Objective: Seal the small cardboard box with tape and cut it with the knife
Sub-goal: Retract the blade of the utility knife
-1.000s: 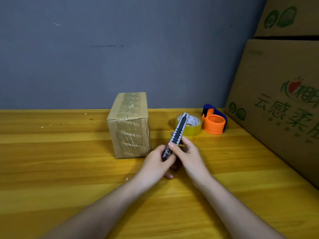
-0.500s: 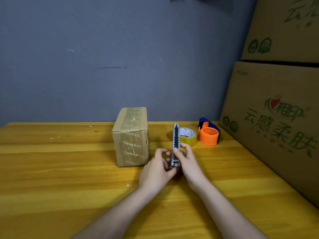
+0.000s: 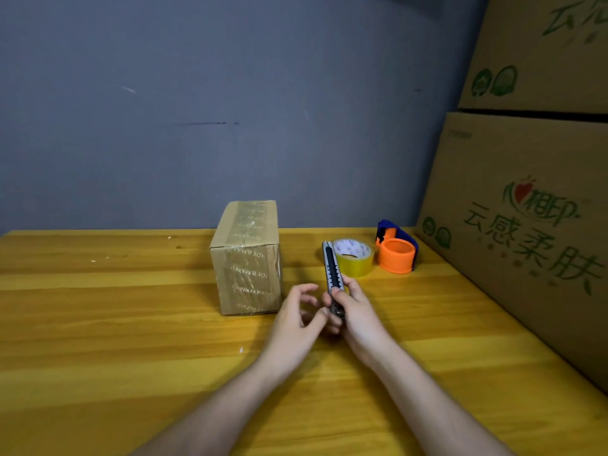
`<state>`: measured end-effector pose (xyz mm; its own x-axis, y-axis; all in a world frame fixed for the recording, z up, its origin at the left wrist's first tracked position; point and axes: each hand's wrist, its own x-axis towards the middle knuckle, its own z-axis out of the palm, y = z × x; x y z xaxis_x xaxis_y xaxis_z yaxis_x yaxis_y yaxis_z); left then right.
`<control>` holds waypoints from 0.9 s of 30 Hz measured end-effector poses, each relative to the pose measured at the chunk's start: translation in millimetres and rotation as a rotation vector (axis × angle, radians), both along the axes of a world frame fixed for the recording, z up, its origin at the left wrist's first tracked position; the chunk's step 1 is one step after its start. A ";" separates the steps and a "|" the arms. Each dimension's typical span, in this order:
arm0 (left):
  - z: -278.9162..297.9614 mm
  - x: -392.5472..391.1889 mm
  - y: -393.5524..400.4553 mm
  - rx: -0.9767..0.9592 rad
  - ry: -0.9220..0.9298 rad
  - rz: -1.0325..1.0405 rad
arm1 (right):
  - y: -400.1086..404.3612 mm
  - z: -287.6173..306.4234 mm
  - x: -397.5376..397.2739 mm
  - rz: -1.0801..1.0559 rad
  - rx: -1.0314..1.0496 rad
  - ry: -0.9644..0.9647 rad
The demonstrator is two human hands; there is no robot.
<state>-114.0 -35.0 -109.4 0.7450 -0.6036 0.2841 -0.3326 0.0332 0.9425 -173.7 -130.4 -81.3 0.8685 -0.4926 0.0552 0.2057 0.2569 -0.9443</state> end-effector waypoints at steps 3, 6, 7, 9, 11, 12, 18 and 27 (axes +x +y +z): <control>-0.8 -1.3 -0.9 0.021 -0.035 -0.039 | 0.4 -1.0 -0.3 -0.007 -0.025 0.007; 1.7 -0.6 0.6 0.040 -0.026 -0.033 | 1.6 -2.3 -0.7 0.005 -0.048 0.024; 2.7 -1.1 1.3 0.059 -0.030 -0.041 | 1.9 -2.4 -0.1 0.007 -0.045 0.030; 2.2 -1.4 0.8 0.122 -0.080 -0.049 | 1.4 -1.4 1.3 0.008 -0.001 0.024; 2.0 -1.2 -0.8 0.158 -0.110 -0.037 | -0.1 0.1 2.9 0.024 0.040 0.022; 2.7 -0.7 -1.6 0.157 -0.087 -0.024 | -0.2 0.9 3.0 0.037 0.054 0.024; 14.0 9.0 -3.4 0.095 0.148 -0.086 | 0.7 5.6 0.3 0.110 0.105 0.017; 4.6 19.4 -6.8 0.120 0.080 -0.012 | -2.8 2.8 6.9 0.147 0.139 0.090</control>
<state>-94.7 -41.8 -104.8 0.7546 -0.6389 0.1493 -0.2562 -0.0775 0.9635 -166.7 -133.3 -78.5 0.9298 -0.3580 -0.0856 0.0727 0.4068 -0.9106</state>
